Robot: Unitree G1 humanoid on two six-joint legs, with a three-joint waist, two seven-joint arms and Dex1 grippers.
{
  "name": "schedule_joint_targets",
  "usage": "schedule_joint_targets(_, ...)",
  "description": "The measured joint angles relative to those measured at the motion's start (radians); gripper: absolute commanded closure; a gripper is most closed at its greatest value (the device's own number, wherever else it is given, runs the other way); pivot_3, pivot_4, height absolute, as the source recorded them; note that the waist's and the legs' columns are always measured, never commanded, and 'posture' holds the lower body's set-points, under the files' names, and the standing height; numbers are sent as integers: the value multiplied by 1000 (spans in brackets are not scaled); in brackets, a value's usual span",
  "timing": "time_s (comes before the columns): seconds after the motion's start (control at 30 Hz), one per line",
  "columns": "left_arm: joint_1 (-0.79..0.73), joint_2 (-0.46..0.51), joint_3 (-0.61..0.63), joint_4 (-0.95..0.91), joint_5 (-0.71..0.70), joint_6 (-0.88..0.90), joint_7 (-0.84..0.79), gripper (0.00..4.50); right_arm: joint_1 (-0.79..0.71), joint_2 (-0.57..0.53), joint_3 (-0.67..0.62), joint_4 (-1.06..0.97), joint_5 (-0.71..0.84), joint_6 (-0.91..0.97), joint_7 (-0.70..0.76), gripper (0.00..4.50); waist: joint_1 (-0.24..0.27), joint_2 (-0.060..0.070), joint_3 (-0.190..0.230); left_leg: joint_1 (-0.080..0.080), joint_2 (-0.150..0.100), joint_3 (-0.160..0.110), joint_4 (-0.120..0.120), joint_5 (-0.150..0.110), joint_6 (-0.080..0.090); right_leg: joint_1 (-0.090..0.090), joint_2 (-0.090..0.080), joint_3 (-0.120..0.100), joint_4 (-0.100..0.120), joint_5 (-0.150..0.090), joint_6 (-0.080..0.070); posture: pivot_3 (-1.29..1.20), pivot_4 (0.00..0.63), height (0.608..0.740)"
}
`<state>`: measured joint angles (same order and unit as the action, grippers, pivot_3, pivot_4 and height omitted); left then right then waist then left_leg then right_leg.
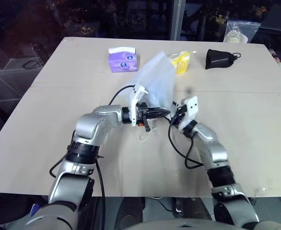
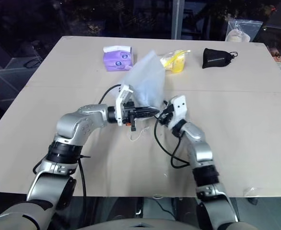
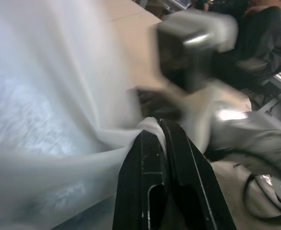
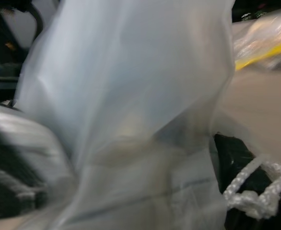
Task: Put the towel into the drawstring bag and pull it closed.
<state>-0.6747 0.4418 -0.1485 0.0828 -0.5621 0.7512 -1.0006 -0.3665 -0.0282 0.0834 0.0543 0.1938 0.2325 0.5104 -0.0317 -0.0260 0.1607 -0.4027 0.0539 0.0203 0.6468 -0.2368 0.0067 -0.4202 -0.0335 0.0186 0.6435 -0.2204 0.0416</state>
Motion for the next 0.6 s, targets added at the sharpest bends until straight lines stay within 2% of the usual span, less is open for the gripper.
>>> schedule_joint_targets(0.03, -22, 0, -25, 32, 1, -31, -28, 4500, 25, -43, 16, -83, -21, 49, -21, 1482, 0, 0, 0, 0, 0, 0, 0, 0, 0, 0, 0, 0, 0, 0, 0, 0, 150, 740)
schedule_joint_targets(0.1, -44, 1, -45, 56, 5, -68, -58, 4500, 43, -79, 17, -160, -30, 98, -36, 1122, 0, 0, 0, 0, 0, 0, 0, 0, 0, 0, 0, 0, 0, 0, 0, 0, 150, 740)
schedule_joint_targets(0.13, -72, 3, -57, 86, 23, -114, -66, 4500, 67, -125, 22, -231, -44, 139, -40, 795, 0, 0, 0, 0, 0, 0, 0, 0, 0, 0, 1, 0, 0, 0, 0, 0, 150, 740)
schedule_joint_targets(0.17, -117, 35, -36, 155, 64, -170, -45, 4500, 96, -171, 41, -296, -67, 167, -41, 304, -1, -1, 0, 1, 0, -1, 0, 0, 0, 0, 2, 0, 0, 0, 0, 0, 150, 740)
schedule_joint_targets(0.2, -147, 80, 2, 206, 90, -196, -31, 4500, 127, -191, 49, -328, -77, 191, -43, 18, -11, -2, 1, 2, 2, -1, 0, 0, 0, 0, 4, 2, 0, -1, 0, 0, 150, 740)
schedule_joint_targets(0.23, -176, 111, 42, 246, 108, -217, -22, 4500, 154, -214, 53, -343, -84, 226, -46, 18, -13, -2, 1, 3, 1, -3, -2, 0, 0, -1, 6, 4, 0, -1, 0, 0, 150, 740)
schedule_joint_targets(0.3, -233, 114, 95, 290, 129, -258, -11, 4500, 175, -242, 51, -351, -69, 314, -43, 18, -6, -2, 1, 3, 1, -3, -2, 0, 0, -1, 6, 4, 0, 0, 0, 0, 150, 740)
schedule_joint_targets(0.4, -237, 62, 99, 285, 139, -266, -5, 4500, 122, -128, 13, -327, -25, 349, -94, 18, -1, -2, 1, 2, 1, -3, -2, 0, 0, -1, 5, 4, 0, 0, 0, 0, 150, 740)
schedule_joint_targets(0.47, -230, 26, 75, 269, 141, -265, -6, 4500, 83, -124, 36, -311, -29, 335, -102, 18, 1, -2, 1, 0, 0, -3, 0, 0, 0, -1, 5, 4, -1, 0, 0, 0, 150, 740)
schedule_joint_targets(0.6, -218, 28, 79, 246, 148, -257, 3, 4500, 75, -142, 41, -270, -70, 308, -129, 18, 1, -2, 1, -2, 0, -2, 0, 0, 0, -2, 3, 4, -2, 0, 0, 0, 150, 740)
